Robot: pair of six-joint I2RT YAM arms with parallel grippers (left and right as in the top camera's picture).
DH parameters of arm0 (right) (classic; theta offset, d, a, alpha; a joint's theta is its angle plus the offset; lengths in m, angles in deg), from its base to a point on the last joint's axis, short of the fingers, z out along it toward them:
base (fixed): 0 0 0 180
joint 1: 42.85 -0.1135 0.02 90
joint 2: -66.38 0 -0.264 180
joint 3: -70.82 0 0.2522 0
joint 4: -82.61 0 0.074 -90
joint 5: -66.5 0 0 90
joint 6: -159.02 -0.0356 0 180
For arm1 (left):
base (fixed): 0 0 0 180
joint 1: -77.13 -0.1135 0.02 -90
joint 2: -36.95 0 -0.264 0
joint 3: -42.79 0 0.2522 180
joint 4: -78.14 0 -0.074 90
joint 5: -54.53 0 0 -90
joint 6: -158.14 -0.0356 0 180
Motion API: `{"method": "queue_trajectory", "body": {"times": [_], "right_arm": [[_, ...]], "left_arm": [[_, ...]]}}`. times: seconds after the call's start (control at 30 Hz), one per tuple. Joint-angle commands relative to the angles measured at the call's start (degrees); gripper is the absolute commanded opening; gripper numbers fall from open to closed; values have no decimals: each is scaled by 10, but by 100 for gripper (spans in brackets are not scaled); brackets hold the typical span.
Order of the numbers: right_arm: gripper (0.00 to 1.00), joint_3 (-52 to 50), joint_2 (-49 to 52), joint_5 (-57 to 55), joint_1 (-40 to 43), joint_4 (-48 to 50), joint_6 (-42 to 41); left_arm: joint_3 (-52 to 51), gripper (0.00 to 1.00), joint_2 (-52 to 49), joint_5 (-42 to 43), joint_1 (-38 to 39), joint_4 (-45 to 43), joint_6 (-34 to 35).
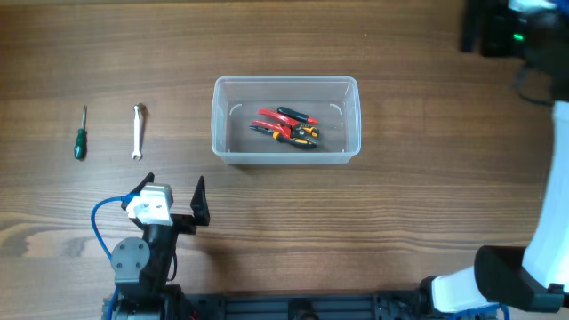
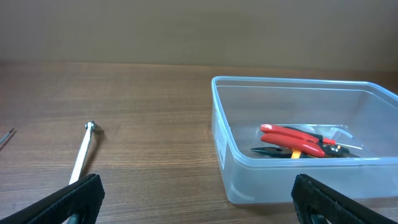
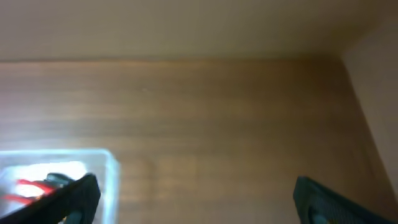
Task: Pack container
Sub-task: 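Withdraw the right gripper to the right side of the table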
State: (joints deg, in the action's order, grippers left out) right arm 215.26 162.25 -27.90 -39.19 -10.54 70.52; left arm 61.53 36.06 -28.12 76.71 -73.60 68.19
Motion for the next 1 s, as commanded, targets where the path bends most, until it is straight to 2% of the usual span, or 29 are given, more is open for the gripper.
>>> {"method": "queue_trajectory", "body": {"times": [0.0,0.13,0.4,0.63,0.77,0.87,0.97], "right_arm": [[100,-5,-5,-6,64,-44,-78],[100,-60,-5,12,125,-78,-85],[100,-196,-24,81,168,-69,-96],[100,-319,-176,81,174,-19,-94],[100,-436,-278,80,174,36,-85],[100,-516,-309,83,174,71,-79],[100,-540,-301,83,174,70,-80]], "left_arm": [[-5,100,3,5,3,-3,-9],[-5,100,3,5,3,-3,-9],[-5,100,3,5,3,-3,-9],[-5,100,3,5,3,-3,-10],[-5,100,3,5,3,-3,-9],[-5,100,3,5,3,-3,-9],[-5,100,3,-13,3,-3,-9]]}}
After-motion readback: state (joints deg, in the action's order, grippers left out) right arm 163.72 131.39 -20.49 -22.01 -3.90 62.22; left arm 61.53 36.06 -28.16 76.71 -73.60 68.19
